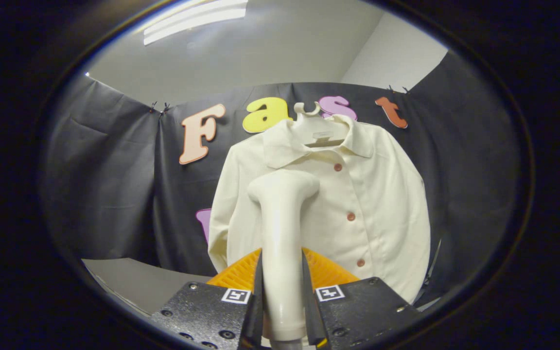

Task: Iron the clothes twice with a garment steamer, once on the left side and once on the right side.

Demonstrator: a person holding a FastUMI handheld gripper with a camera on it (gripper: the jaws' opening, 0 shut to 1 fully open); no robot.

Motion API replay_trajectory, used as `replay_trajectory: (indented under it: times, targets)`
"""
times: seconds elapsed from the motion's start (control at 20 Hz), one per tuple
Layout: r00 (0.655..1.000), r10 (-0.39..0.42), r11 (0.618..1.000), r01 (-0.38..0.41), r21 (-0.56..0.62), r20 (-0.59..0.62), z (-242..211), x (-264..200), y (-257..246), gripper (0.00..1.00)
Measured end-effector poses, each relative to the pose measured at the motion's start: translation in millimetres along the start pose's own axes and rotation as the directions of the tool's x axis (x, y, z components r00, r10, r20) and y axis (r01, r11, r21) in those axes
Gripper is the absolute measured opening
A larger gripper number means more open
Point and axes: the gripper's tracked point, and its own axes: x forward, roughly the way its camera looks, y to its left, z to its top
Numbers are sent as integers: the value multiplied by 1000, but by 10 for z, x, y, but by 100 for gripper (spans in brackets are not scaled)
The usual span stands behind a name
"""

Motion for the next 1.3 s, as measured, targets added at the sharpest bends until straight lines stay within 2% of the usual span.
replay_trajectory:
  times: [0.45,1.3]
  targets:
    - [998,11,1000,-10,12,-55,-516,-269,-75,34]
    - [981,2,986,30,163,-195,-1705,-913,-364,34]
